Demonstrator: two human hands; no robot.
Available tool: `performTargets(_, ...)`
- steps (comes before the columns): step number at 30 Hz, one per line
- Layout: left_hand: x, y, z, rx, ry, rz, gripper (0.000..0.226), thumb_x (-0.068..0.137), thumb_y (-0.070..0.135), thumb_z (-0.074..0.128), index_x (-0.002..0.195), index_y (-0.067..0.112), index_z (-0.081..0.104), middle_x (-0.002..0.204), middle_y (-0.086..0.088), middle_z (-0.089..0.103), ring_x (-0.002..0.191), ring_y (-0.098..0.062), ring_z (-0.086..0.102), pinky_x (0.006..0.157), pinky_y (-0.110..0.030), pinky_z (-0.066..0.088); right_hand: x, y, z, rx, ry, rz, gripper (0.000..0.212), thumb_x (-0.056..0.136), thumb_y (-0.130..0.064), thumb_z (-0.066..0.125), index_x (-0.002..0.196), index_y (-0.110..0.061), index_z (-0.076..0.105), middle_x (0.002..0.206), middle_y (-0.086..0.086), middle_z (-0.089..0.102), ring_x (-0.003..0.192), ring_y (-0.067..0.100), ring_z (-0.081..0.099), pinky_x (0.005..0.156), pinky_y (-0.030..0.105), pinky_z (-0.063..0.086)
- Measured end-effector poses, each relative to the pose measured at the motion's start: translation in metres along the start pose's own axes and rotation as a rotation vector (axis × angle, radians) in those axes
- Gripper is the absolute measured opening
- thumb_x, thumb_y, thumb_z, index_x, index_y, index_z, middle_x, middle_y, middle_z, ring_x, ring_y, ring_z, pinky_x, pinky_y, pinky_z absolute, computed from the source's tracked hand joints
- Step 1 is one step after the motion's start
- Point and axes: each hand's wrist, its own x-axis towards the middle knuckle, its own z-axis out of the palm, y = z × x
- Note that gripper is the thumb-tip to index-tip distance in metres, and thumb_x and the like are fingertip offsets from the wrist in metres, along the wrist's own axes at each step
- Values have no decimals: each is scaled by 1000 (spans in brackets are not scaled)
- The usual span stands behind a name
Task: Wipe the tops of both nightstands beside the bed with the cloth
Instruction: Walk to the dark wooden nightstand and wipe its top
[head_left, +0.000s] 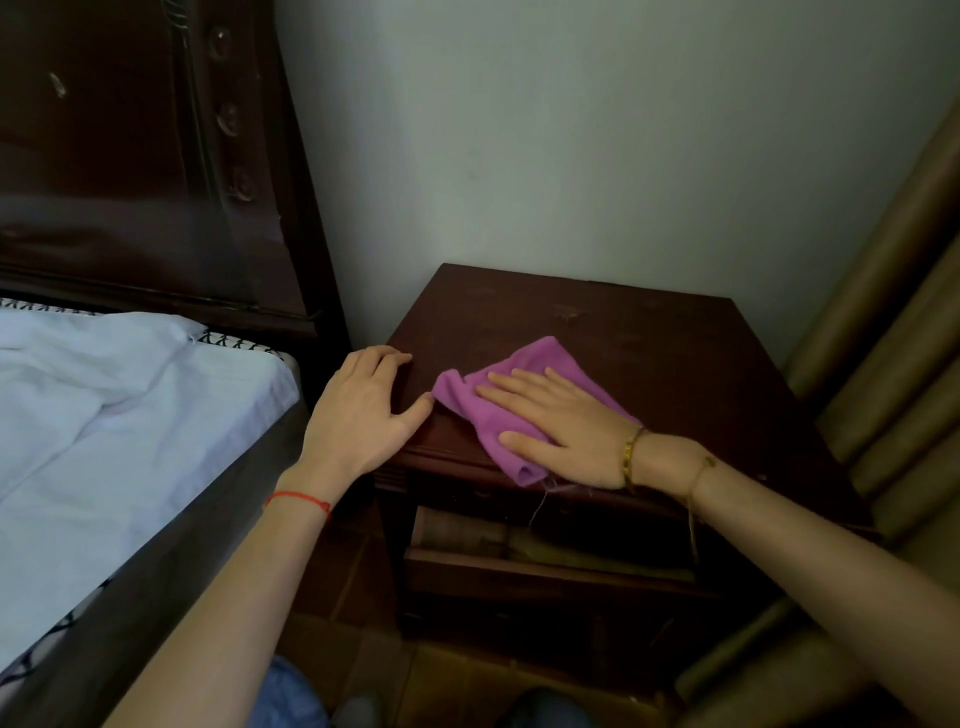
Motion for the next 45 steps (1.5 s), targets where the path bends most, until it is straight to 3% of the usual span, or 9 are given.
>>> performTargets(6, -1, 0, -1, 1, -2, 7, 76, 81, 67, 31, 134, 16, 53, 134, 0, 50, 127, -18, 41, 107, -33, 35, 27, 44, -11, -60, -31, 272, 59, 97, -55, 22, 150, -34, 6, 160, -6, 5, 146, 13, 3, 117, 34, -4)
performTargets(11, 0, -1, 0, 15, 1, 23, 77, 82, 66, 31, 135, 15, 52, 135, -2, 51, 127, -19, 41, 107, -33, 34, 11, 15, -2, 5, -16, 50, 59, 96, -55, 26, 149, -40, 6, 157, -18, 1, 142, 2, -2, 116, 31, -7)
performTargets(13, -1, -1, 1, 17, 4, 24, 76, 82, 66, 30, 135, 15, 52, 135, -2, 51, 128, -18, 41, 107, -33, 33, 9, 25, -7, 27, -29, 58, 58, 97, -54, 28, 149, -39, 7, 156, -19, 1, 141, 0, -1, 116, 30, -7)
performTargets(21, -1, -1, 1, 9, 18, 24, 74, 83, 66, 30, 135, 17, 52, 136, 1, 49, 130, -16, 39, 109, -34, 33, 90, 95, -16, -98, -24, 462, 57, 99, -49, 21, 151, -27, 12, 160, -2, 9, 146, 19, 9, 118, 40, 2)
performTargets(28, 0, -2, 4, 0, 36, 33, 70, 83, 63, 35, 132, 17, 54, 134, 0, 52, 128, -18, 42, 109, -36, 35, 98, 25, 2, -42, 14, 44, 55, 99, -50, 24, 150, -33, 12, 159, -9, 10, 145, 11, 7, 116, 35, -3)
performTargets(30, 0, -2, 4, -3, 40, 25, 71, 83, 64, 34, 132, 17, 54, 134, 1, 51, 128, -17, 42, 109, -35, 35, 91, 38, -4, -17, 8, 46, 55, 99, -50, 26, 150, -33, 13, 159, -9, 11, 145, 10, 8, 116, 34, -3)
performTargets(37, -1, -1, 4, -19, 39, 19, 71, 84, 64, 33, 135, 18, 52, 137, 3, 48, 130, -14, 39, 111, -32, 33, 146, 116, -18, -99, -17, 418, 56, 100, -47, 23, 151, -26, 15, 159, -1, 13, 145, 21, 14, 117, 41, 4)
performTargets(40, -1, -2, 3, -14, 31, 17, 71, 83, 65, 33, 135, 19, 51, 137, 4, 47, 130, -13, 38, 111, -30, 31, 183, 94, -13, -91, -11, 367, 56, 99, -47, 23, 151, -26, 14, 159, 0, 12, 145, 22, 13, 117, 42, 4)
performTargets(45, 0, -1, 3, -8, 37, 28, 71, 83, 64, 34, 134, 18, 52, 136, 3, 48, 130, -13, 38, 111, -28, 29, 173, 43, 1, -50, -1, 53, 56, 99, -50, 25, 150, -30, 15, 159, -5, 12, 145, 15, 10, 118, 40, 2)
